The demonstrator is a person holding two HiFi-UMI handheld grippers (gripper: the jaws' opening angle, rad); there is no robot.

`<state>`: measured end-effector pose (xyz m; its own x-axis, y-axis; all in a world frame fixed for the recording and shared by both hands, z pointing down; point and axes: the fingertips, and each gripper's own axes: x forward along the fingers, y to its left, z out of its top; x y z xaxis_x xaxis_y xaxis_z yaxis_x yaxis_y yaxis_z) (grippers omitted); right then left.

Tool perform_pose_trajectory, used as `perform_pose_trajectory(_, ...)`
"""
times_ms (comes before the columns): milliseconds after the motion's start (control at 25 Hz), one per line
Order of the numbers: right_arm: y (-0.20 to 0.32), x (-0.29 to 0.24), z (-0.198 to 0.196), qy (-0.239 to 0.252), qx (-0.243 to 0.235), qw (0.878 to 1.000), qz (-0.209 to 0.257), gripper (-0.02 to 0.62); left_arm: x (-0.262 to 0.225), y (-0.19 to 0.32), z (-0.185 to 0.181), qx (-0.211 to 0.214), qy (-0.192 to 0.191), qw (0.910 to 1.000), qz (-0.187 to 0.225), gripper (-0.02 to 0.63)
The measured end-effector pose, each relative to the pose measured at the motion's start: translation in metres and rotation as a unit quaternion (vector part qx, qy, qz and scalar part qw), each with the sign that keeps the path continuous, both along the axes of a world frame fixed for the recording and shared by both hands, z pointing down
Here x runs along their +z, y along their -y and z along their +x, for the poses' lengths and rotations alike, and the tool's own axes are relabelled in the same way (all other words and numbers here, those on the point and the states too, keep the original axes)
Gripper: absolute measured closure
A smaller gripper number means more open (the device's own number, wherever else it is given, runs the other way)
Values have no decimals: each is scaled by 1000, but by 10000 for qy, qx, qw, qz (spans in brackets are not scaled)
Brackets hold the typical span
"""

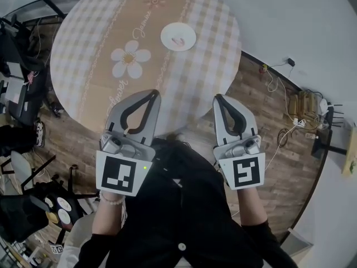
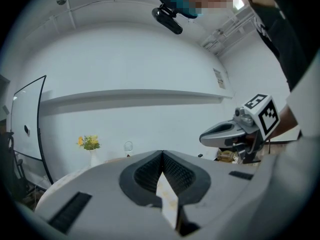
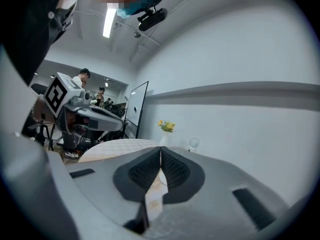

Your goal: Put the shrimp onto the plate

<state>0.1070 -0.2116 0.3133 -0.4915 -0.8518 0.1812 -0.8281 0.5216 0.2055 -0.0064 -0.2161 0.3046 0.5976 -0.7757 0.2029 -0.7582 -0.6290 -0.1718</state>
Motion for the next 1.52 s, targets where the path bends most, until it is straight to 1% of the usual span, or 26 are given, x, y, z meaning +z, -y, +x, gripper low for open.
perform_pose_trajectory(160,-4,8,5,58,119,9998,-120,592,1,3,1,-17,4,10000,-7,606)
perform_pose_trajectory(360,-3,7,8,104,212,9997,-101,593,1,5,5,5,-11,10000,-38,606)
perform_pose_trajectory(560,-1,6,7,41,199,9998,-30,592,-1,4,10,63,21,10000,60,606)
perform_pose_trajectory(760,0,7,7,9,204,9998,-22,592,2,4,7,-62,-96,9999,-76,606)
perform_pose_trajectory(960,2,6,9,16,212,9998,-3,593,1,5,7,-39,-29,10000,4,606)
perform_pose_trajectory(1080,1,7,9,-9,214,9998,-16,594,2,4,7,-62,-42,10000,-38,606)
perform_pose_trajectory(1360,3,4,10,13,202,9998,25,594,-1,5,11,33,57,9999,95,606)
perform_pose_trajectory(1520,2,4,10,25,198,9998,16,594,-1,5,12,41,66,9999,97,606)
